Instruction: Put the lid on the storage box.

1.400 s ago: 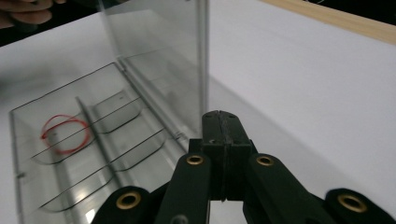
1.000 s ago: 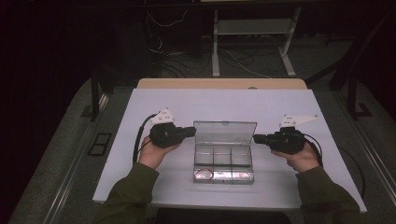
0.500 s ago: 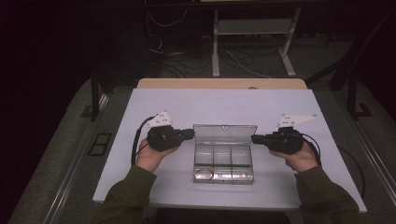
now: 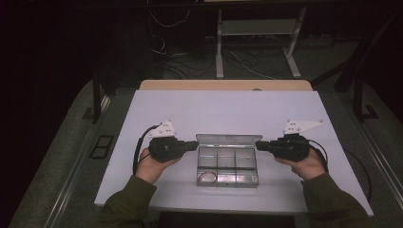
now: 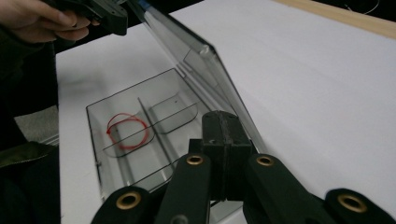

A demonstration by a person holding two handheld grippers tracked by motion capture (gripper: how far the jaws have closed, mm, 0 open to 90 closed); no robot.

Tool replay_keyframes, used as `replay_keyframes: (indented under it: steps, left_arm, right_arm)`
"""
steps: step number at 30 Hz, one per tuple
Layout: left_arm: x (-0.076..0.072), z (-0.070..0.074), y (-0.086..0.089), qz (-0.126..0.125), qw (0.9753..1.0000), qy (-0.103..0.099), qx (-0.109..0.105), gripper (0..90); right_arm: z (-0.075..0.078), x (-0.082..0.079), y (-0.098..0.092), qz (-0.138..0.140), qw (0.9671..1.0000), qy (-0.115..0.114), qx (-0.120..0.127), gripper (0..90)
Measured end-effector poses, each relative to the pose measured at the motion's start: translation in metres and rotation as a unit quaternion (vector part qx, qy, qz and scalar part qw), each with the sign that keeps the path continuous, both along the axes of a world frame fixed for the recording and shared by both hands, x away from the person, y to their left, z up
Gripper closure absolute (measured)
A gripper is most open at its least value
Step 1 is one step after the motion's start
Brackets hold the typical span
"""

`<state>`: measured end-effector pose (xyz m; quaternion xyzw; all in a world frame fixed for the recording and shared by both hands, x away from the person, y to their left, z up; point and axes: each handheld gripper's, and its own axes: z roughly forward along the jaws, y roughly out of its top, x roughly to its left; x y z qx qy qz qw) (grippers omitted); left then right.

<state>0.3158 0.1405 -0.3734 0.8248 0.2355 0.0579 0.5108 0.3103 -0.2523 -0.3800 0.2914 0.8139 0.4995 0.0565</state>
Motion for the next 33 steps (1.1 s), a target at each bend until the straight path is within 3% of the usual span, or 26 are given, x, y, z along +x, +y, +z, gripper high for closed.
replay_keyframes:
  steps: [16, 33]
  left_arm:
    - [-0.013, -0.005, 0.001, -0.015, 0.9999, 0.004, 0.007, 89.2]
    - [-0.026, -0.019, 0.005, -0.031, 0.9988, 0.019, 0.031, 89.1]
  right_arm:
    - [-0.005, -0.017, 0.000, 0.021, 0.9997, 0.003, -0.006, 88.9]
    - [-0.018, -0.031, 0.001, 0.034, 0.9989, 0.020, -0.025, 88.9]
